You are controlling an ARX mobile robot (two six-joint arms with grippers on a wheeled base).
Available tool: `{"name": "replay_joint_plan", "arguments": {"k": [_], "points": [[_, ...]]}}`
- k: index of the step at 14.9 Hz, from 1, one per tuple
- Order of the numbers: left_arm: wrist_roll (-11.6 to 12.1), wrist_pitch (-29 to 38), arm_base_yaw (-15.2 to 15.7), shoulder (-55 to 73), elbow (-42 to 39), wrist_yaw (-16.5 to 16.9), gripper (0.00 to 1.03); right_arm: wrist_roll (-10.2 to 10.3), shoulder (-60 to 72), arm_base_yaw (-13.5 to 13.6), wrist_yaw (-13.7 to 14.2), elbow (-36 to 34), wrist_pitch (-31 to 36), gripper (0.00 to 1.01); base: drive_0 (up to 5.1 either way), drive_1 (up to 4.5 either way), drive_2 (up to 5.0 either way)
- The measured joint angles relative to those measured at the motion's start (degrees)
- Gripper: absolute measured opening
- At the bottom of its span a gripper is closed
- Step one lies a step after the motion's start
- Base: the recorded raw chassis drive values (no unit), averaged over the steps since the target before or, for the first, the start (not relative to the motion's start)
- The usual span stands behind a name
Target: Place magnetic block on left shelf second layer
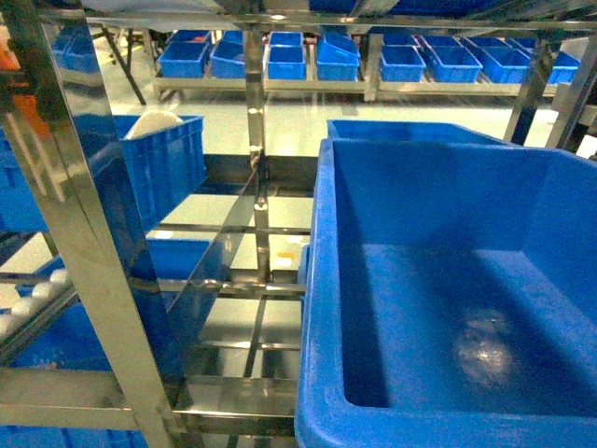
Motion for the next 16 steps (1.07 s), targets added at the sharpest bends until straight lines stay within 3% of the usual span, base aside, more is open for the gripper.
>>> {"name": "replay_joint_plan", "arguments": {"k": [2,4,6,11,14,16], "points": [[0.0,0.0,0.0,0.0,0.0,0.0,0.98,1.6,1.5,0.1,-1.9,2.2,-2.7,0.33,0.0,0.0,0.0],[0.0,0.0,0.0,0.0,0.0,0.0,0.98,-0.3,7.2,2.9,-1.7,6.2,-1.2,0.33,0.0,0.0,0.0],[0.0,0.0,0.0,0.0,0.0,0.0,0.98,-1.0,14.8,5.4,-3.6,8.6,-2.3,0.33,0.0,0.0,0.0],[0.0,0.0,0.0,0.0,0.0,0.0,0.98,-0.1,24.6,6.5,-5.7,13.8,-3.3,0.33,0.0,0.0,0.0],[0.0,0.0,0.0,0.0,0.0,0.0,0.98,2.7,35.5,6.8,-4.6,19.0,-1.0,0.33,0.0,0.0,0.0],[0.0,0.0,0.0,0.0,0.0,0.0,0.98,3.1,42.5,6.8,-3.0,23.4,0.9,0.33,0.0,0.0,0.0]]}}
